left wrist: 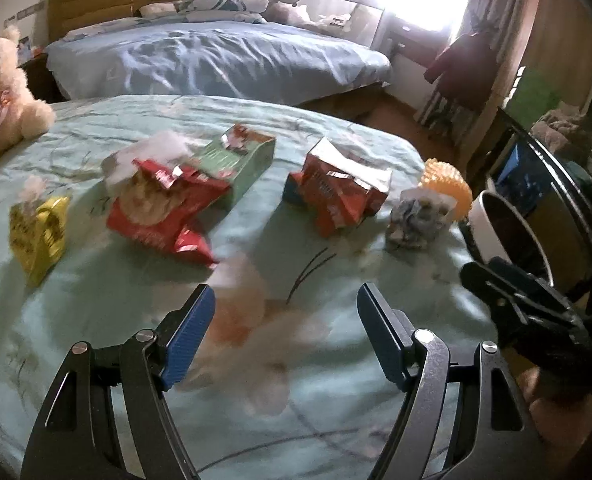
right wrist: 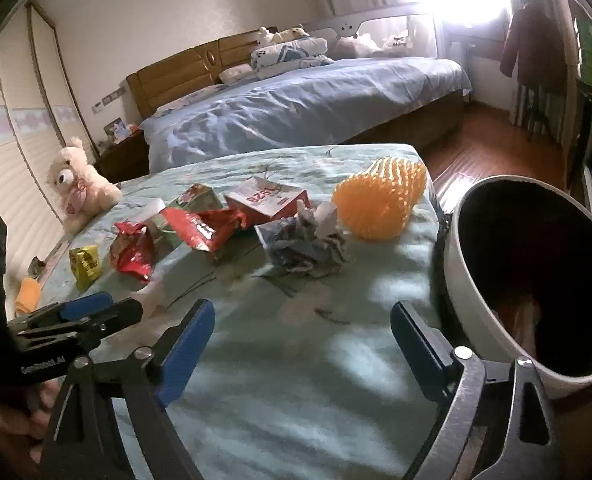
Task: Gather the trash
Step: 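Move both open tools back over the remaining trash on the bed, then grasp the red snack wrapper with the left tool while the right tool grasps crumpled grey paper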
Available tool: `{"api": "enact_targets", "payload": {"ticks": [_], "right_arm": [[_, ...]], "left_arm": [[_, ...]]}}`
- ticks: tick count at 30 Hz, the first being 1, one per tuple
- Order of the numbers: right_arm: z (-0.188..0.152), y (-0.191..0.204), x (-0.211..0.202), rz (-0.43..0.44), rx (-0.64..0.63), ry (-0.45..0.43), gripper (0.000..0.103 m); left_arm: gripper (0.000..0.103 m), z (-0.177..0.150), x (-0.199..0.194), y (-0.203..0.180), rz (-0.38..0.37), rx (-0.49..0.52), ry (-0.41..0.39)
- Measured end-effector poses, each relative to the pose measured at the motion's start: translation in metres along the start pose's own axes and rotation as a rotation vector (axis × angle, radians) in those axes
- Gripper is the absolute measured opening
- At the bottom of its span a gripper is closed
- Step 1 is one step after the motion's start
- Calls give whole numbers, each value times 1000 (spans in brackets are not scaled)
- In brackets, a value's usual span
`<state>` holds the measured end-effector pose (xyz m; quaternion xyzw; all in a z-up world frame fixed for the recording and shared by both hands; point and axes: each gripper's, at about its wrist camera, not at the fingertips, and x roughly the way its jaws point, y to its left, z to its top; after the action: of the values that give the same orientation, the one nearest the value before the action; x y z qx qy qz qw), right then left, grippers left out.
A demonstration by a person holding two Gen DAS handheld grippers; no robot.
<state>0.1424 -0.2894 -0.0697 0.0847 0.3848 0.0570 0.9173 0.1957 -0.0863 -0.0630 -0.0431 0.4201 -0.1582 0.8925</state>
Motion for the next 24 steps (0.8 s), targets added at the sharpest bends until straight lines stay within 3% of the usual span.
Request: {"api": "enact_targets", "payload": {"ticks": [5, 10, 13, 15, 18, 22, 24], "right_arm": [[12, -9, 14, 3, 8, 11, 64], [19, -15, 28, 11, 21, 28, 56], [20, -20, 37, 21, 39, 45, 53], [20, -21, 39, 30, 49, 52, 50], [21, -23, 44, 51, 60, 64, 40], [19, -24, 48, 65, 69, 79, 11], [16, -22, 45, 70, 63, 76, 10]], "left_arm": [[75, 19, 12, -7, -17, -3, -12], [74, 35, 32, -12, -31, -16, -4], [55, 40, 46, -12, -41, -21, 15], [30, 41, 56, -11, -53, -30, 38], [4, 40, 64, -10, -63, -31, 57], [1, 36, 57, -13, -57, -4, 30], [1, 35, 50, -14, -57, 8, 11]]}}
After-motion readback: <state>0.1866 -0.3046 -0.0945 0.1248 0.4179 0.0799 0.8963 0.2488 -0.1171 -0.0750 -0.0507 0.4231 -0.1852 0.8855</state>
